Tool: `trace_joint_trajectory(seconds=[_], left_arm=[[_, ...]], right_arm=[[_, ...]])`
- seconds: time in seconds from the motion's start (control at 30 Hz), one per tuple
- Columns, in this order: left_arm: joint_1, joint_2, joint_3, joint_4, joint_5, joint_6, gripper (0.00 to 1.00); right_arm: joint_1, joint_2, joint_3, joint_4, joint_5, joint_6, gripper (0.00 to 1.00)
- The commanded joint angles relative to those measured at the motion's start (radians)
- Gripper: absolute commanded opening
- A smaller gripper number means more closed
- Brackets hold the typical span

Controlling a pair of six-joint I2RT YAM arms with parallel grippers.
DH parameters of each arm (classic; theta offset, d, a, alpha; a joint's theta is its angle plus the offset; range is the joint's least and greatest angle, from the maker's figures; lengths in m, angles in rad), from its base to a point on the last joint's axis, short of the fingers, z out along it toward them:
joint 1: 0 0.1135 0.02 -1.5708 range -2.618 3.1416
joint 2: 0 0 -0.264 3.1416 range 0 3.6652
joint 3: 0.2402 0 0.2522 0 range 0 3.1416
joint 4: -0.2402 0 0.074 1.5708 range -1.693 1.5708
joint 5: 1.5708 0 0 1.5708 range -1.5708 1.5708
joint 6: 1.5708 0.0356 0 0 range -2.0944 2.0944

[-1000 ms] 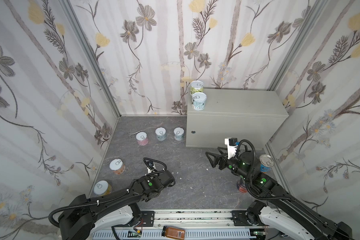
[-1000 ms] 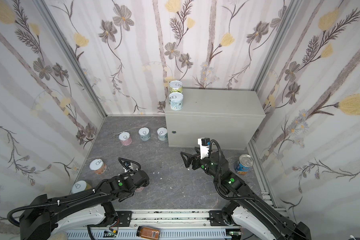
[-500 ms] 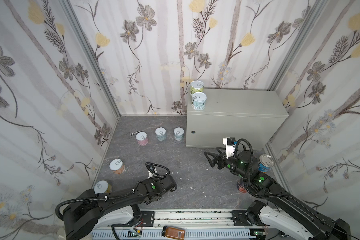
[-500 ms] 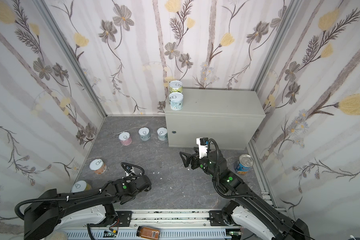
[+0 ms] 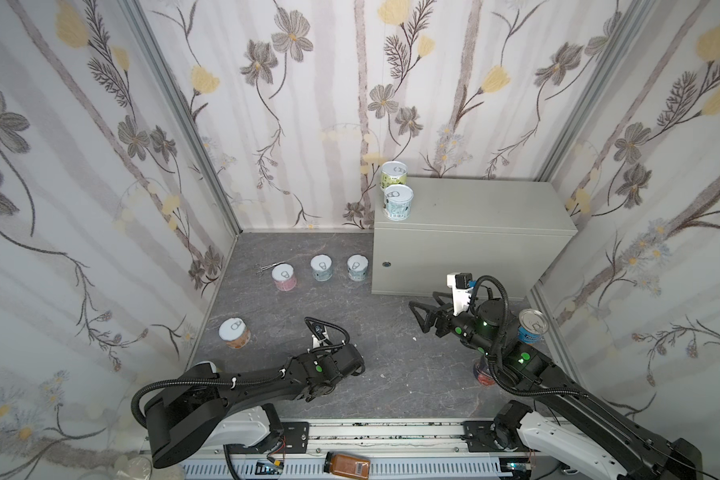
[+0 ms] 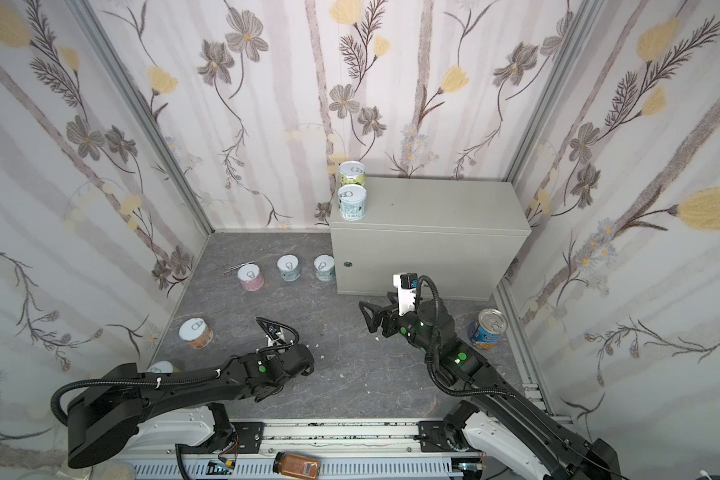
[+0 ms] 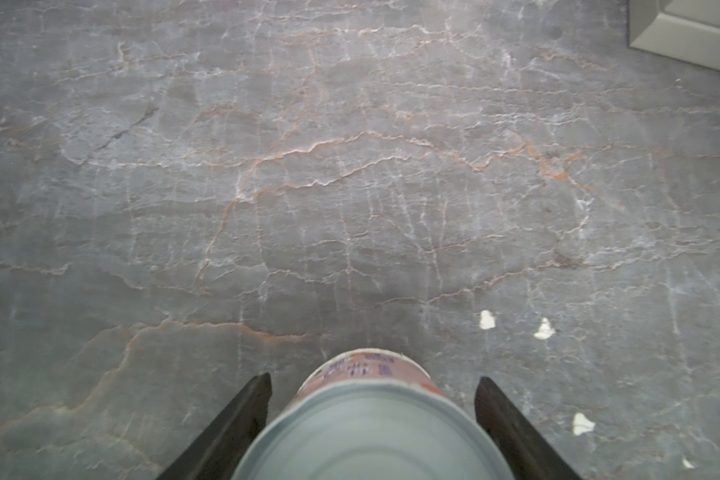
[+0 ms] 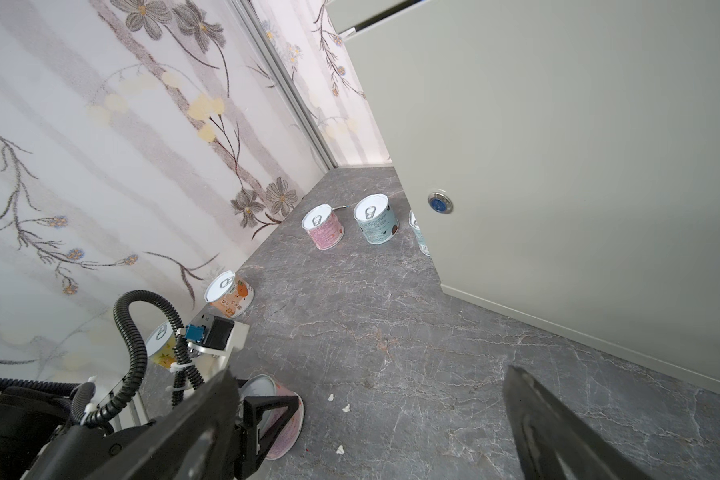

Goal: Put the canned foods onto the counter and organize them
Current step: 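Lower the left gripper over the pink-lidded can near the robot and close, then lift the pink can with the left gripper toward the cabinet front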

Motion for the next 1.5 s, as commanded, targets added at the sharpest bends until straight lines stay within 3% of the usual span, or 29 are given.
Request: trace_joint_trajectory(seconds=[0.0,0.33,0.7,0.97,1.47], left_arm=[[-0.004,0.049,0.044,0.11,-0.035,0.046,0.68],[-0.03,0.387,0.275,0.304,-0.028,0.189,0.68],[-0.059,0.61,0.453,0.472,0.027,0.341,0.84],[-0.058,0.585,0.334,0.752,0.078,0.477,1.0],[-0.051,0.603,0.025,1.452,0.169,0.735,1.0]], right_arm=[[0.001,-0.003,0.012,0.009,0.005,-0.012,1.0],[-0.017,-0.059,0.016,-0.053,0.039,-0.042,1.0],[-0.106,-0.154,-0.016,-0.129,0.012,-0.053,1.0],[-0.149,-0.176,-0.014,-0.159,-0.011,-0.067,1.0],[-0.161,-0.175,-0.017,-0.157,-0.017,-0.07,1.0]])
